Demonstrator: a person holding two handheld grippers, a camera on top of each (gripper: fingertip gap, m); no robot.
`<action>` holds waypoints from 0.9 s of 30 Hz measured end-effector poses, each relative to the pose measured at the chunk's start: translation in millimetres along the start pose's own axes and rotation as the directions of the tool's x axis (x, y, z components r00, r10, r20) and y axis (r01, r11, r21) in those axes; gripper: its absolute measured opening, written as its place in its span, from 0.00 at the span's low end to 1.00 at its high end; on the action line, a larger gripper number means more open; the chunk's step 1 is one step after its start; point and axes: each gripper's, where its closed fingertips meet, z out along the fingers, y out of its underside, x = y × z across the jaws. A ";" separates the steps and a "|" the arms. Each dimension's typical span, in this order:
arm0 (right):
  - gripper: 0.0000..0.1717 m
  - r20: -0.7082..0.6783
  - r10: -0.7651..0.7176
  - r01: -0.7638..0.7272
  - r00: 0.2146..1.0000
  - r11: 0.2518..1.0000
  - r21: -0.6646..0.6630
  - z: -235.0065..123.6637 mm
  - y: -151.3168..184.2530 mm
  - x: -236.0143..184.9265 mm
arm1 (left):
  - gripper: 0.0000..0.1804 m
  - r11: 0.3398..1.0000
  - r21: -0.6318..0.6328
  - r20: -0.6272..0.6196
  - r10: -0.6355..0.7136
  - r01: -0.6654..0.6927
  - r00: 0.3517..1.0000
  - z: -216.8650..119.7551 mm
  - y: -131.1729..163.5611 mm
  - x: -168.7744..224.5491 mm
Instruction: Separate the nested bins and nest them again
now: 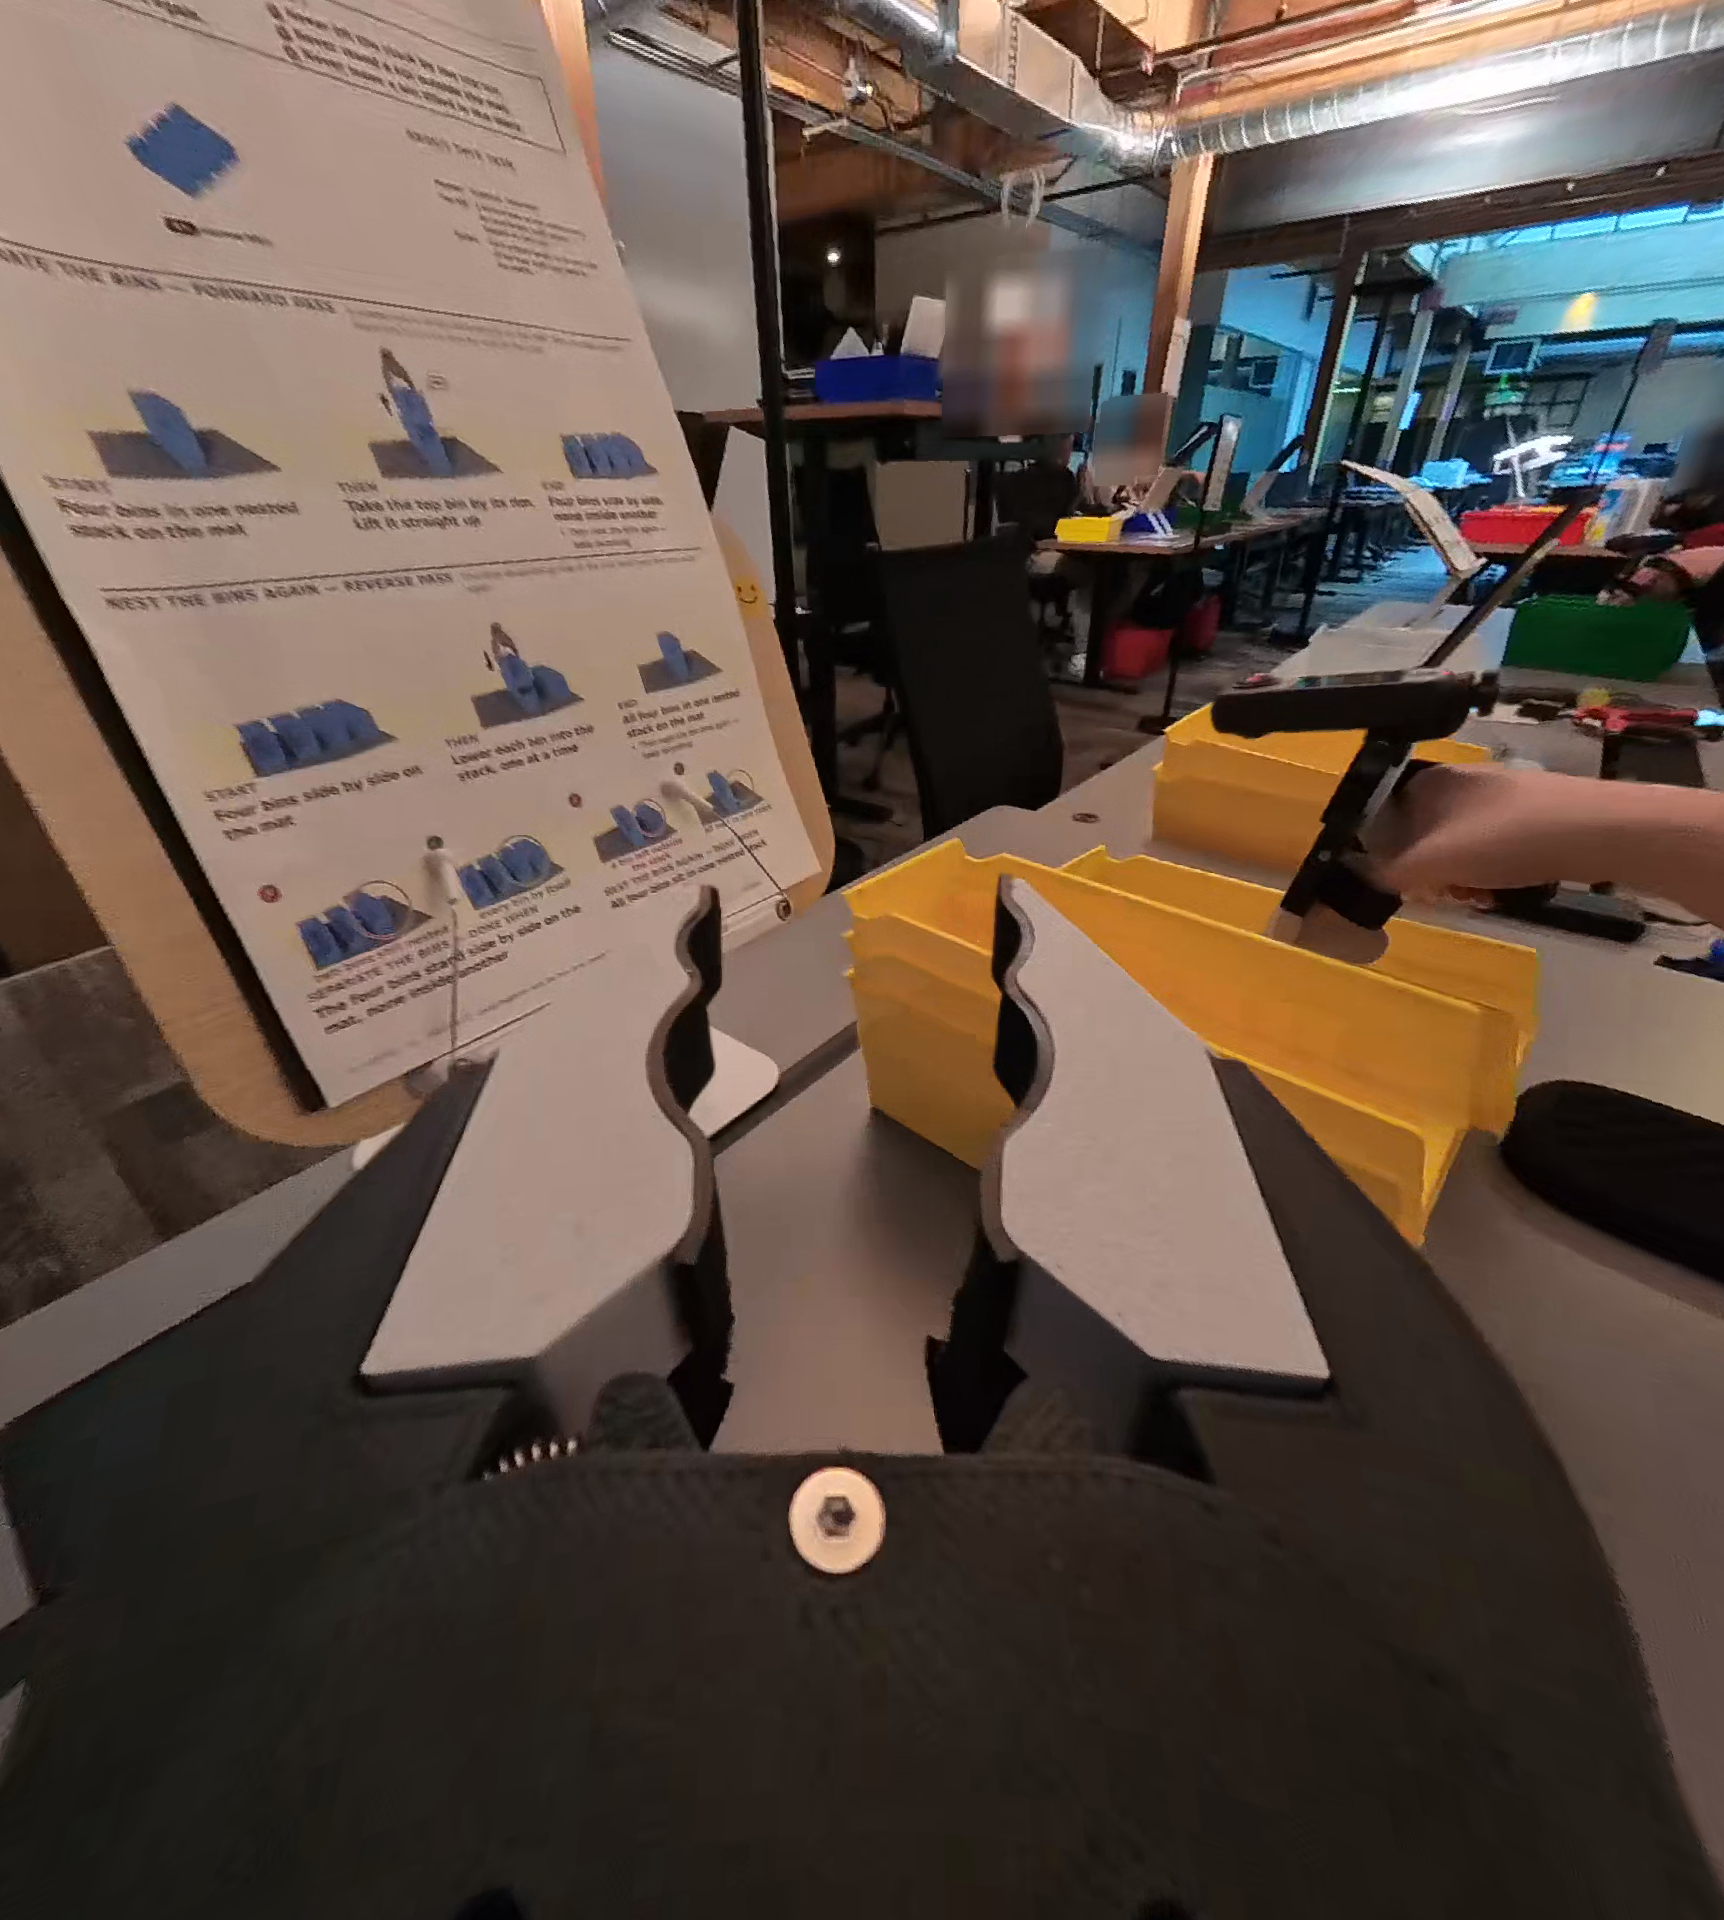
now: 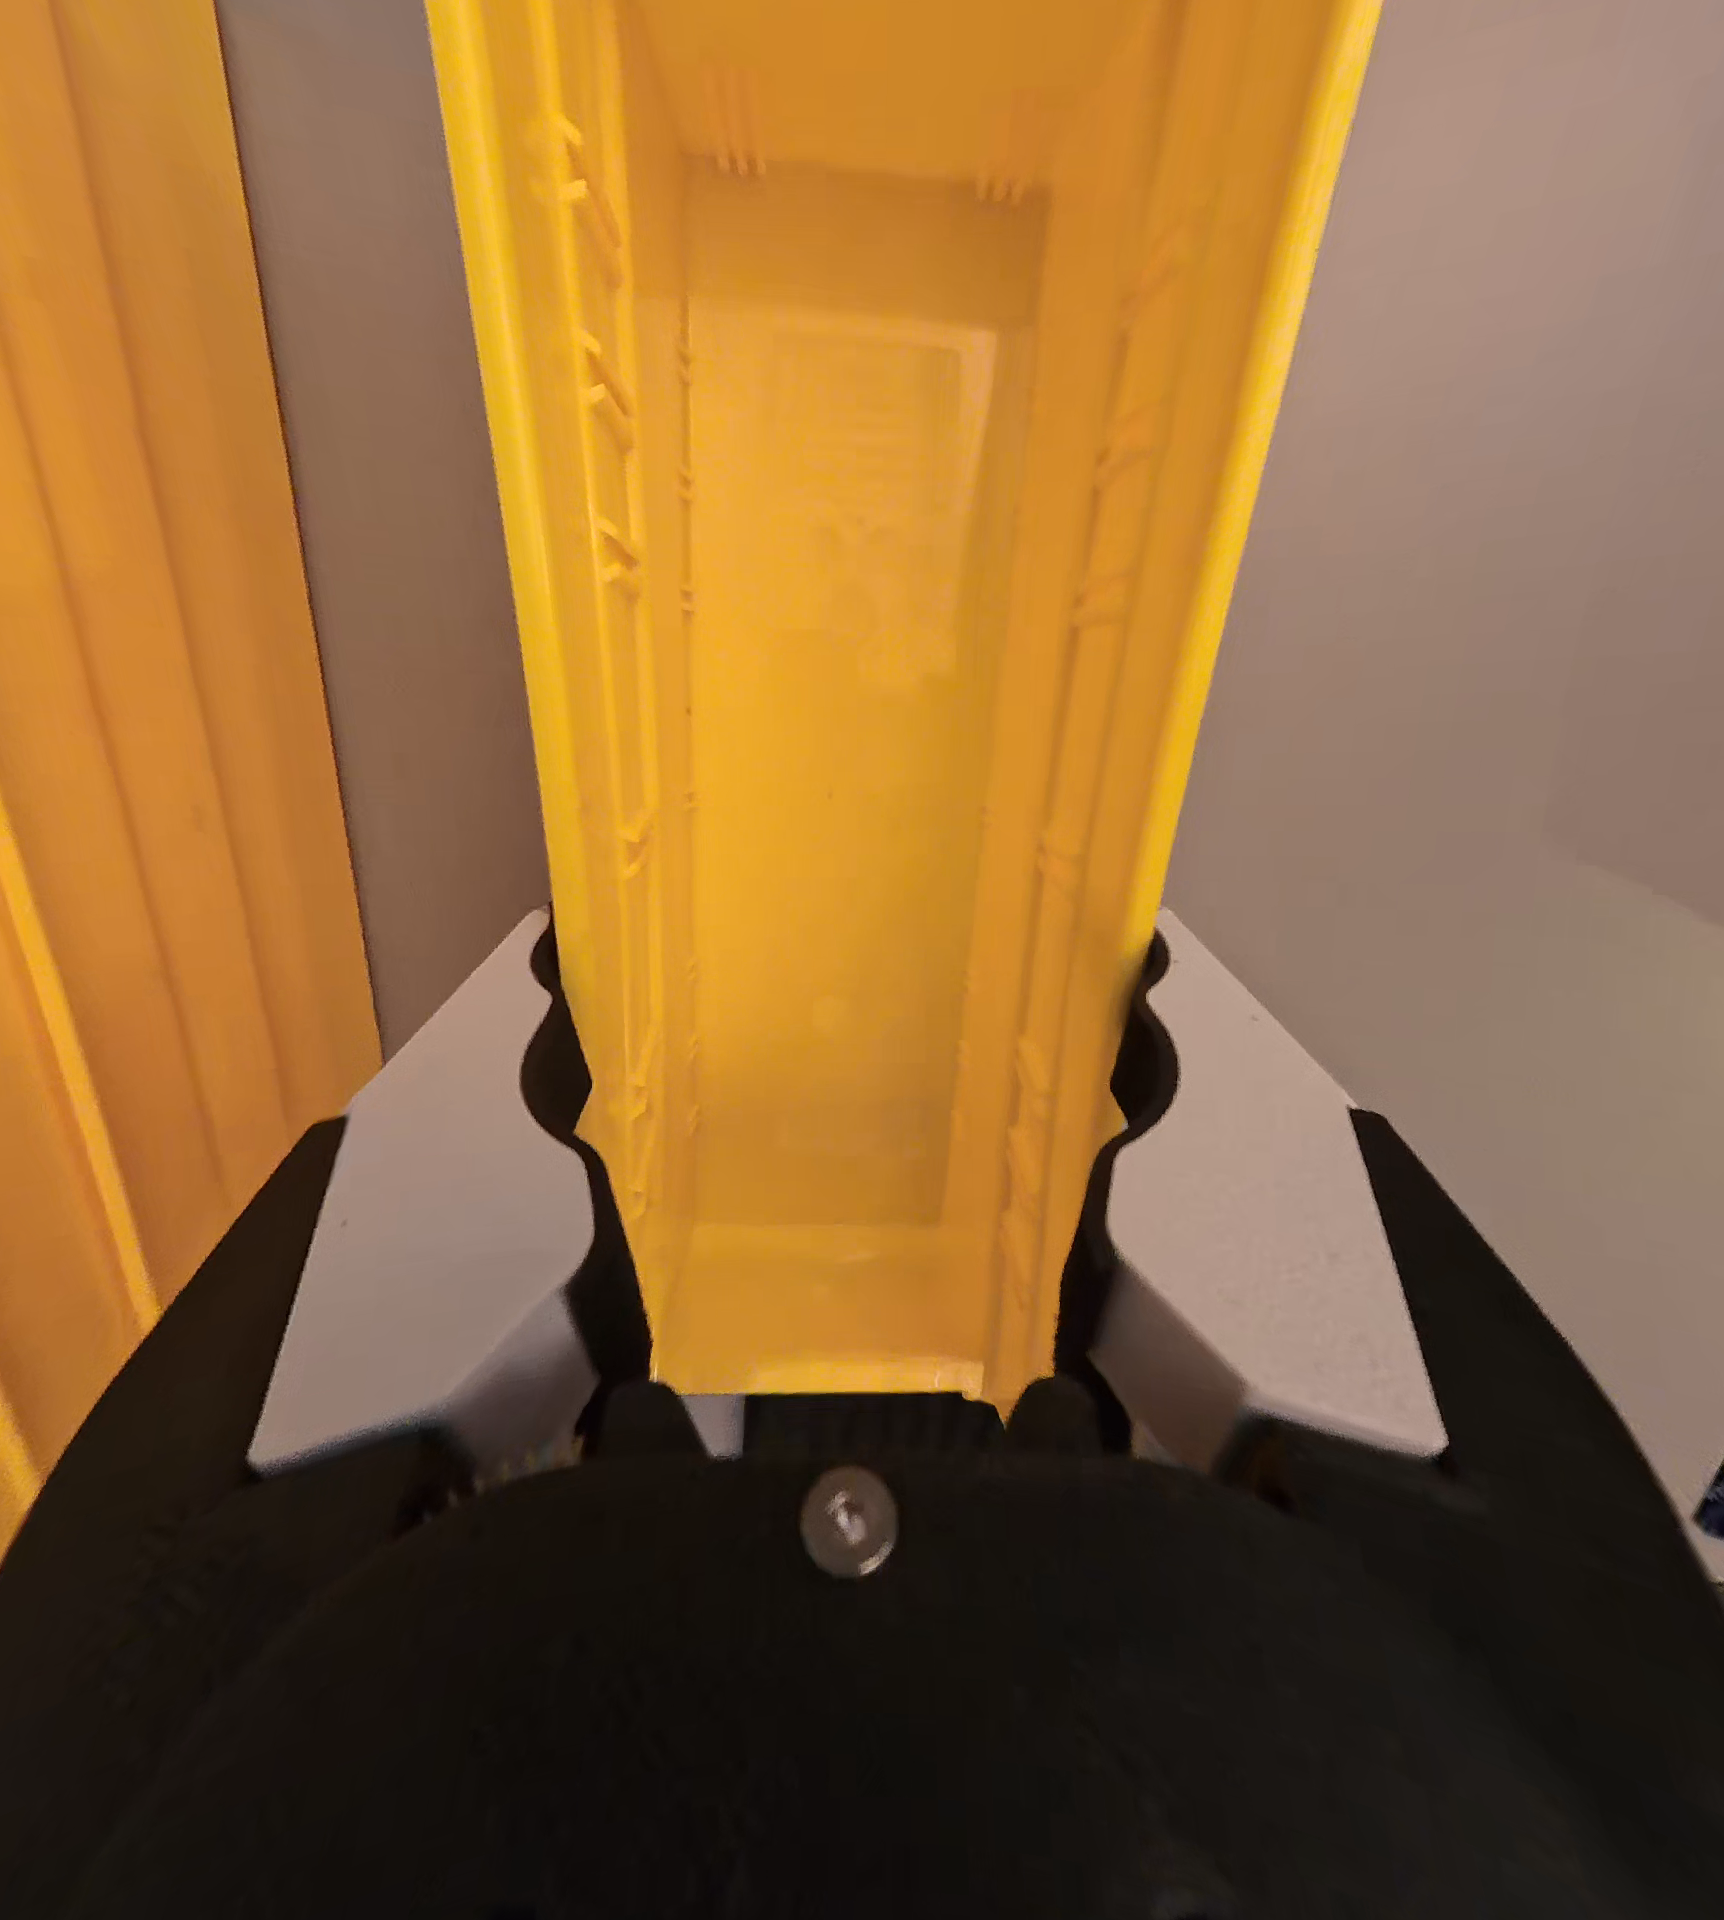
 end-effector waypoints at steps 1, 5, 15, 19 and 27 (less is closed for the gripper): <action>0.61 0.010 0.007 -0.007 1.000 1.000 -0.006 -4.1 1.8 1.0 | 0.29 1.000 0.004 -0.009 -0.006 0.006 1.000 1.5 -0.2 1.8; 0.61 0.017 0.029 -0.028 0.999 0.999 -0.022 -31.6 5.8 6.3 | 0.28 1.000 -0.011 -0.014 -0.008 0.008 1.000 7.6 5.5 2.3; 0.63 0.030 0.051 -0.055 0.998 0.987 0.148 -166.0 -40.3 -53.2 | 0.29 0.992 -0.115 0.000 -0.058 0.057 0.998 25.4 42.4 -11.7; 0.62 0.109 0.015 -0.032 0.994 0.986 0.161 -183.1 -55.1 -110.3 | 0.29 0.988 -0.139 -0.002 -0.069 0.068 0.998 29.5 51.5 -12.9; 0.62 0.133 0.022 -0.029 0.991 0.998 0.053 -141.6 -55.5 -154.9 | 0.29 0.979 -0.197 -0.002 -0.055 0.054 0.998 32.5 63.8 -12.4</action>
